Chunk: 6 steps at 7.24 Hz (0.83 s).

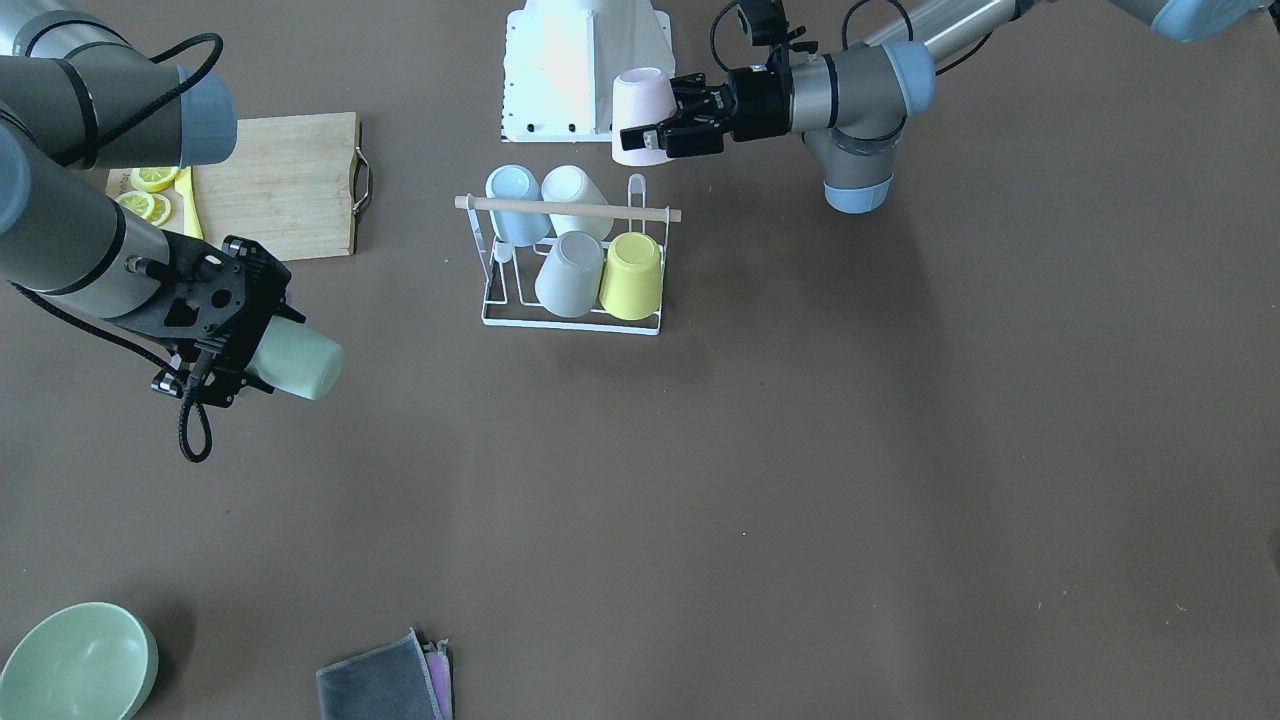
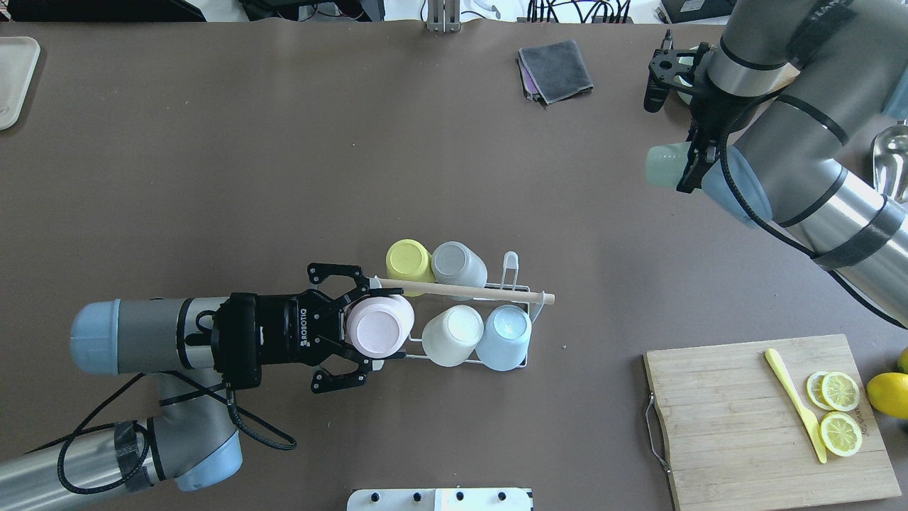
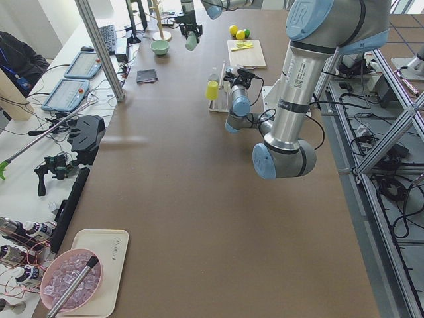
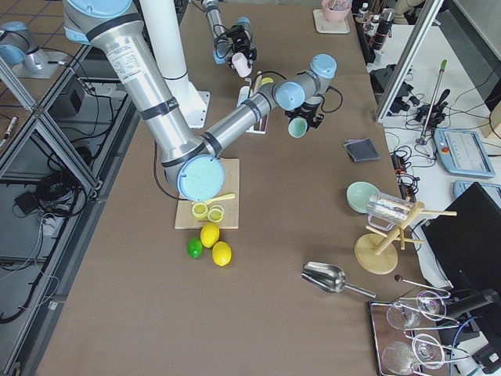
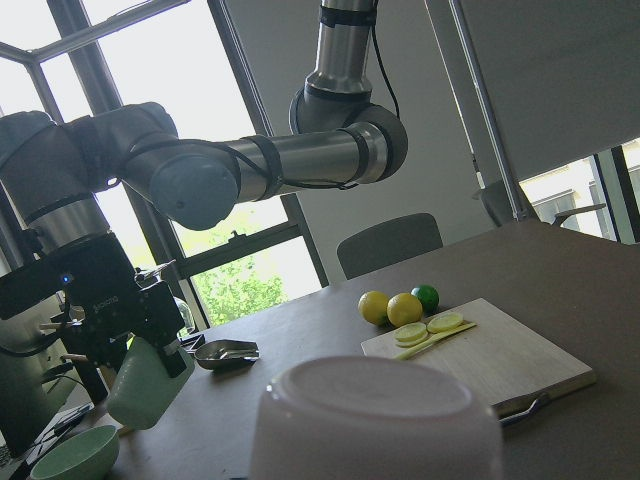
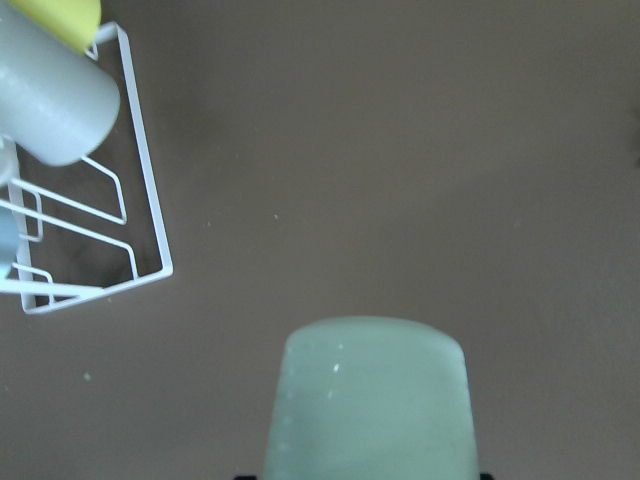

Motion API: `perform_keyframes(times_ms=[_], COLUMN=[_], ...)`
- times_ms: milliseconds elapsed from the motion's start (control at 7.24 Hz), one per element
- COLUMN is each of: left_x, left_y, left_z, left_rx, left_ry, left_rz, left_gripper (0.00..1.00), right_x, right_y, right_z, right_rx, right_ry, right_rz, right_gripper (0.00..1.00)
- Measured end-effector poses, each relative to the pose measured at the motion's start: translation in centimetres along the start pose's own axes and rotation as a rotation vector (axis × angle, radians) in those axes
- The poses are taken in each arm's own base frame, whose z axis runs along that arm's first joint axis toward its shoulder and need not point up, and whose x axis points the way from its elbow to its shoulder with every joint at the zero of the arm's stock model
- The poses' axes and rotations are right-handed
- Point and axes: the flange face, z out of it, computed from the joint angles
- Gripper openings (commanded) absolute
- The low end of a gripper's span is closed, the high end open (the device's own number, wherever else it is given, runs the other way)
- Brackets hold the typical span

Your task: Place cup on cup holder

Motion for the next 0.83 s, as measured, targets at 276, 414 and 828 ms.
perform_keyframes(times_ms=[276, 414, 828], left_x=[0.2, 0.2, 0.4], left_y=[1.0, 1.4, 2.0], left_z=[1.1, 1.5, 1.3], left_rx=[-0.01, -0.015, -0.002], left_ry=[0.005, 0.006, 0.006], left_rz=[-0.002, -0.004, -0.006], left_gripper=[0.51, 0.51, 0.51], right_x=[-1.8, -2.5, -3.4], right_y=[-0.3, 0.4, 0.9], right_z=[-1.4, -1.8, -2.3], right_rx=[0.197, 0.271, 0.403], right_ry=[0.001, 0.001, 0.032], right_rz=[0.037, 0.042, 0.019], right_gripper=[0.33, 0.33, 0.33])
